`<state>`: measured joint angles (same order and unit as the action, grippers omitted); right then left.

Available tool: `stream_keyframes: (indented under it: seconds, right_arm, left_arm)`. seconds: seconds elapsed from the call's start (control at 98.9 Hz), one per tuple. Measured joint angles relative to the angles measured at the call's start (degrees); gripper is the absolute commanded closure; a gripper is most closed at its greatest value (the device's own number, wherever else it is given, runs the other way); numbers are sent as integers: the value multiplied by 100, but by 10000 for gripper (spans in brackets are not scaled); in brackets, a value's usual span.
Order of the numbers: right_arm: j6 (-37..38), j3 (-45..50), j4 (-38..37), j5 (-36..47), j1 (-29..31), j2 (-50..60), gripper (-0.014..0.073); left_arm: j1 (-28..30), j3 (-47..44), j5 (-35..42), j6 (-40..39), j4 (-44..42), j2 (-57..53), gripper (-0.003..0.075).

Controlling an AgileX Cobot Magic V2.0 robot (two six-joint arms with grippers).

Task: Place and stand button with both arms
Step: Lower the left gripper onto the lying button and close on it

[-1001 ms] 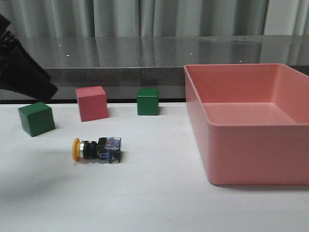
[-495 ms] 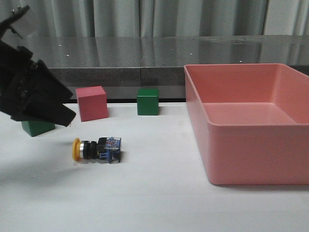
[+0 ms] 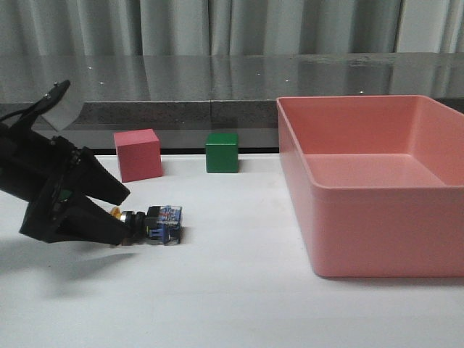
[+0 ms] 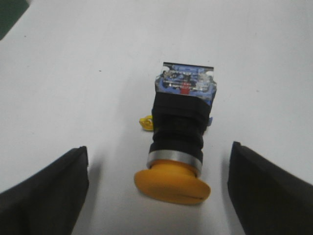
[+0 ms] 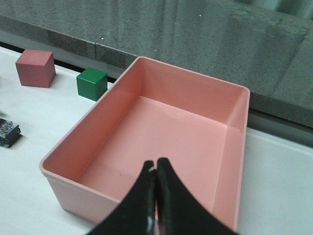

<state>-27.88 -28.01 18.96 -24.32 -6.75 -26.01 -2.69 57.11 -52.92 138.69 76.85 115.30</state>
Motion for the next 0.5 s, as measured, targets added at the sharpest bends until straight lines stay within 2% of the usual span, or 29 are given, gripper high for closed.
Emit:
stream_keyframes:
  seconds: [0.091,0.182,0.495]
  right_arm:
    - [0,0,0,0,0,0,654]
    - [0,0,0,0,0,0,654]
    - [0,0,0,-9,0,0,654]
  left_arm:
    - [0,0,-14,21,66,131,174]
    - [0,0,-64,21,96,216,258]
    - [0,20,-395,42,150,413,722]
